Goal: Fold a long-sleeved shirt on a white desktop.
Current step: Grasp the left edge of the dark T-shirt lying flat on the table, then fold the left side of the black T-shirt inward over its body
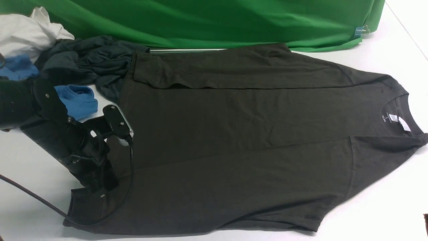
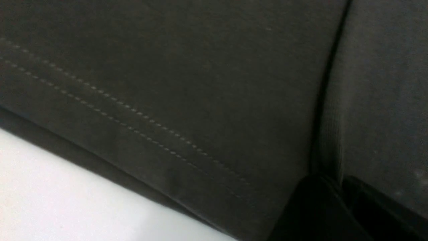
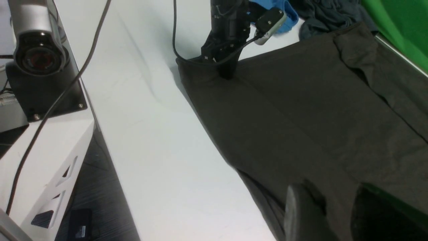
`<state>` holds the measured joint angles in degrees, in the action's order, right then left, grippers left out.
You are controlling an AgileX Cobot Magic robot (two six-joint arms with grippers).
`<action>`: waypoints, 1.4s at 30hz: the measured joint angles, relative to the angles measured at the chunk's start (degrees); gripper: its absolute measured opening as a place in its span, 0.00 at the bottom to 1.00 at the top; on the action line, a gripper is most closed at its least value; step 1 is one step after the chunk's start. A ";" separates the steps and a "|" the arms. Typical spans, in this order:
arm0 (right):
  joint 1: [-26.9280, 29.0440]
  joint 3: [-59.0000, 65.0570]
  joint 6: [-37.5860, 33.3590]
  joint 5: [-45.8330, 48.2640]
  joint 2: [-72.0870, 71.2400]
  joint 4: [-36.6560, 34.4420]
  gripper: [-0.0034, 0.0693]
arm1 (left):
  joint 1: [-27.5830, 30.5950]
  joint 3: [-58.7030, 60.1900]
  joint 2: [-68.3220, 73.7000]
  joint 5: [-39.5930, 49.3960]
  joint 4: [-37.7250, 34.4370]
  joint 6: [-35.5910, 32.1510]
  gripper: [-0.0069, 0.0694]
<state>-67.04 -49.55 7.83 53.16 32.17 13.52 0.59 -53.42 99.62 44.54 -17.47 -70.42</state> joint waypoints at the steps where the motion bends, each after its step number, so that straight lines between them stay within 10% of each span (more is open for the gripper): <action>1: 0.00 0.00 0.00 0.00 0.00 0.00 0.37 | 0.00 0.00 -0.23 0.21 0.00 0.00 0.12; 28: 0.00 0.00 0.87 -0.38 0.00 0.29 0.37 | -9.61 -22.69 -7.70 9.33 10.03 13.29 0.12; 42: 0.00 0.00 16.25 -0.18 0.00 13.01 0.37 | -9.61 -41.30 7.01 15.33 9.97 15.43 0.12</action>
<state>-67.04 -49.55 24.08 52.98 32.17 26.53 -9.02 -94.71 106.63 59.87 -7.50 -54.99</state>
